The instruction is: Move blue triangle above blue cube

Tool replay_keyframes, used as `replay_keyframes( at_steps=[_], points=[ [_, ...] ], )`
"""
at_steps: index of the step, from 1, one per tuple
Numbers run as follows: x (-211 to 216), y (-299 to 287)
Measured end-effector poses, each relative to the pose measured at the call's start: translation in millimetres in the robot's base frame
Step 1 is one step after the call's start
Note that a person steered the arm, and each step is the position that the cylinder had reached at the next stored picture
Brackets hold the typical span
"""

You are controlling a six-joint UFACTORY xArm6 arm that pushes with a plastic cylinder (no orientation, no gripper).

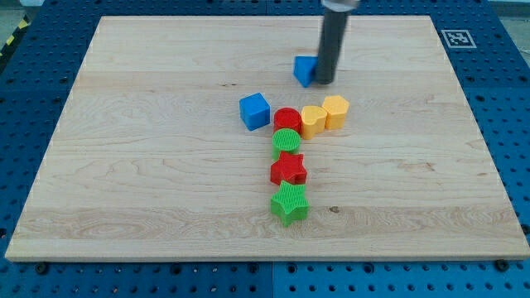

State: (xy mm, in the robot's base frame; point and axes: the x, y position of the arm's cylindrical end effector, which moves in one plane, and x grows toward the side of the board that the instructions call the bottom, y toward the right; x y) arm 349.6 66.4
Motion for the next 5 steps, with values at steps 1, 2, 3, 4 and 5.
replay_keyframes(
  at_steps=[1,2,3,4,5],
  points=[
    [0,-22],
    [0,-35],
    [0,7],
    [-13,-7],
    [-33,-35]
  ],
)
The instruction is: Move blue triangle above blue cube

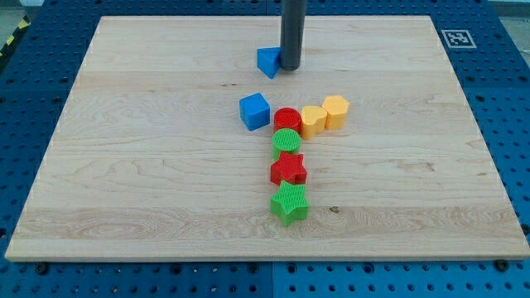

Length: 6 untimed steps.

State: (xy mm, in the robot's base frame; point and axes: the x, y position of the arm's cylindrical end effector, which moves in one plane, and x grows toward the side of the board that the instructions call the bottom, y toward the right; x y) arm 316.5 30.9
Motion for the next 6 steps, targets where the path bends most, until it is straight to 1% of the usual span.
replay_keyframes(
  at_steps=[1,2,3,4,5,6],
  points=[
    [0,-26],
    [0,-34],
    [-30,-42],
    [-50,-52],
    [-54,-88],
    [-13,-90]
  ],
)
